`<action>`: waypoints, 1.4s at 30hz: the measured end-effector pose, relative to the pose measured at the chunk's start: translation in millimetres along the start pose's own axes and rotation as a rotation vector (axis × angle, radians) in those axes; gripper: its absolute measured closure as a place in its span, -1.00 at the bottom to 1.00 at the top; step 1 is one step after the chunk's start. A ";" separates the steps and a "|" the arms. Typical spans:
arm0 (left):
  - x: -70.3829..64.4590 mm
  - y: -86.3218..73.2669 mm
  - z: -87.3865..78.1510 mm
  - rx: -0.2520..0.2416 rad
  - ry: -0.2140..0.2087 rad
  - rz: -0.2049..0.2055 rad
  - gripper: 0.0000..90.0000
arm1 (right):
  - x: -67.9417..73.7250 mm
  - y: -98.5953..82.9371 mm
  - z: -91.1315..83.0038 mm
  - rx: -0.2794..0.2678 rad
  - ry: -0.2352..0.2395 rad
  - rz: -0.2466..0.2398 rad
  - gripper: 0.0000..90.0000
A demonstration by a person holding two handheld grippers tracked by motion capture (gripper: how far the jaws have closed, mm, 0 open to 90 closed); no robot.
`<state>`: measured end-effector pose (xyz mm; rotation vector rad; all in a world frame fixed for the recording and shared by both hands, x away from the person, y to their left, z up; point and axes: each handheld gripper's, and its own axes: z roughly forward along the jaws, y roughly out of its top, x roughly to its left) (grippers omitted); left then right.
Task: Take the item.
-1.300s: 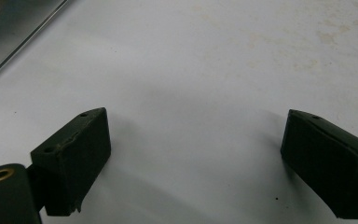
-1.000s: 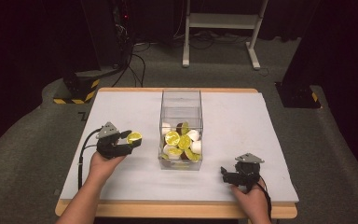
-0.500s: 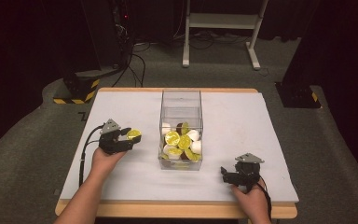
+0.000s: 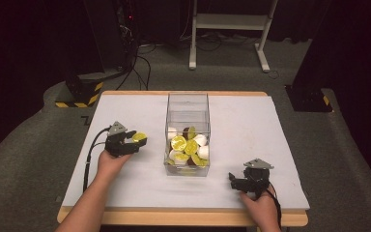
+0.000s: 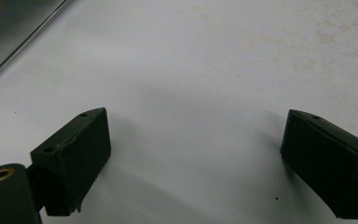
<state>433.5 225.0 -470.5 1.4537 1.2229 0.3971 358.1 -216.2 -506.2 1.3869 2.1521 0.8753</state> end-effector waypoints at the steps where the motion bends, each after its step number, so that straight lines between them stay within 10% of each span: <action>1: 1.1 -0.6 1.4 0.002 0.005 0.001 -0.14 | 0.0 0.0 0.0 0.000 0.000 0.000 -0.82; 42: 14.9 -14.8 31.5 0.019 0.086 -0.048 -0.16 | 0.0 0.0 -0.1 0.000 0.001 0.000 -0.82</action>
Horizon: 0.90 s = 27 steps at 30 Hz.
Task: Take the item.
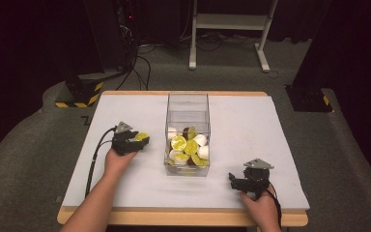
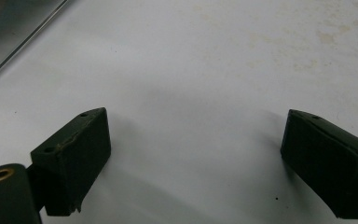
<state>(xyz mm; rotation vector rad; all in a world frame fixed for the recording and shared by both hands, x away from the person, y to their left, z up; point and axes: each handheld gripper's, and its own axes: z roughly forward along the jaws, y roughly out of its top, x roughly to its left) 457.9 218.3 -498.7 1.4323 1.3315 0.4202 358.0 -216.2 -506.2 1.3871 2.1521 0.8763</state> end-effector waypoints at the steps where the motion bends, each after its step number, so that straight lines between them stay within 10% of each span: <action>1: 0.4 0.2 -0.4 0.006 0.002 0.003 -0.17 | 0.0 0.0 0.0 0.000 0.000 0.000 -0.82; 8: -1.7 2.6 -3.6 0.003 0.011 -0.003 -0.51 | 0.0 0.0 0.0 0.000 0.000 0.000 -0.82; 27: -9.3 9.3 -23.8 0.028 -0.003 0.024 -0.58 | 0.0 0.1 0.0 0.000 0.000 0.000 -0.82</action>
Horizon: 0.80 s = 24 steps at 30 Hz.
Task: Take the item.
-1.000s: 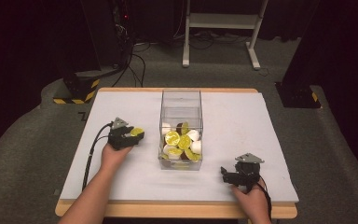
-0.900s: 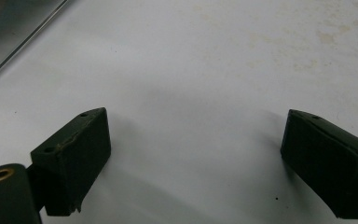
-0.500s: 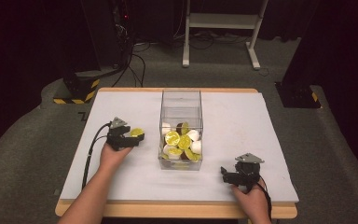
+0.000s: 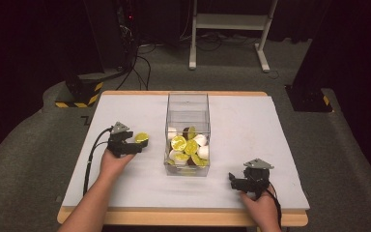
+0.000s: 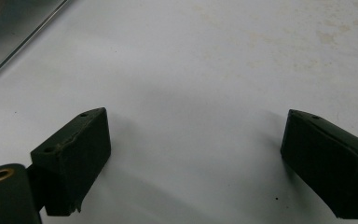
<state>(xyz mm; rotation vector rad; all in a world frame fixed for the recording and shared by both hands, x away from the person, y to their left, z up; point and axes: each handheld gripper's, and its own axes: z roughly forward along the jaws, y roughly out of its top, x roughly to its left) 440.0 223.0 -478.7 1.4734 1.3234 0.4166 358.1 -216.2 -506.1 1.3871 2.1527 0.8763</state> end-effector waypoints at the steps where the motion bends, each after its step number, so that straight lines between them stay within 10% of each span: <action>1: -0.6 -0.1 -0.8 0.000 -0.002 -0.002 -0.58 | 0.0 0.0 0.0 0.000 0.000 0.000 -0.82; 24: 3.3 -16.0 -22.8 0.011 -0.007 -0.019 -0.56 | 0.0 0.0 0.0 0.000 0.000 0.000 -0.82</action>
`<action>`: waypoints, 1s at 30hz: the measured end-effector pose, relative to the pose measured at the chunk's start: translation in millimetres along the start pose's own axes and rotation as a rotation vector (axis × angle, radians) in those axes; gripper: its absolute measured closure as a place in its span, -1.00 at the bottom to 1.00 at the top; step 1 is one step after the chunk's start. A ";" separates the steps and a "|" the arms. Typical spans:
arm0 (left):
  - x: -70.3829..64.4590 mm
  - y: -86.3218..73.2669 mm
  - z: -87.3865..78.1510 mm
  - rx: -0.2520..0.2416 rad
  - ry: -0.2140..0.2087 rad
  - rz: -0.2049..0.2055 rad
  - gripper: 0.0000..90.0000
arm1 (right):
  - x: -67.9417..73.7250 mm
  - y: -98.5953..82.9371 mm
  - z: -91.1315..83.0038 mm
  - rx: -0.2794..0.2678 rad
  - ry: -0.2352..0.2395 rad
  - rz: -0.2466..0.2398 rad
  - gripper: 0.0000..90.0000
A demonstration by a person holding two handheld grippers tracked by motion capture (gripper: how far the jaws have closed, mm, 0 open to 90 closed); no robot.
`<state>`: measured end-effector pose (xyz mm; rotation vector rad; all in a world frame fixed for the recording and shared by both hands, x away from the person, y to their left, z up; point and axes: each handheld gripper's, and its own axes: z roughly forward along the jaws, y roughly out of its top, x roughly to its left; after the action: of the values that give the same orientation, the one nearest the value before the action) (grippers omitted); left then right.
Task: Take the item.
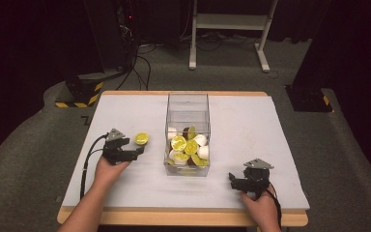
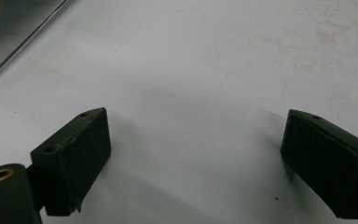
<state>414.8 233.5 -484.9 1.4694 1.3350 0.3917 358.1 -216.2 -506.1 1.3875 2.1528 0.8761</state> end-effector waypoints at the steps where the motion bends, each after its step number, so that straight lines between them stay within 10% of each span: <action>1: 1.5 -1.5 -2.0 0.005 0.002 0.011 -0.56 | 0.0 0.0 0.0 0.000 0.000 0.000 -0.82; 7: 4.9 -10.7 -11.2 0.012 -0.003 0.008 -0.55 | 0.0 0.0 0.0 0.000 0.000 0.000 -0.82; 12: -0.9 -18.8 -16.1 -0.076 -0.003 -0.121 -0.55 | 0.0 0.0 0.0 0.000 -0.001 0.000 -0.82; 13: 6.6 -21.4 -24.2 0.012 -0.018 0.011 -0.56 | 0.1 0.0 0.0 0.000 -0.001 0.000 -0.82; 14: 7.4 -22.7 -26.4 0.023 -0.023 0.024 -0.56 | 0.1 0.0 0.0 0.000 -0.001 0.000 -0.82; 30: 21.1 -54.7 -65.4 0.077 0.015 0.076 -0.57 | 0.3 -0.1 -0.1 -0.001 -0.002 -0.001 -0.82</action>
<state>341.4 272.1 -513.8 1.5879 1.3216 0.4045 357.8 -216.0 -506.2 1.3858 2.1508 0.8751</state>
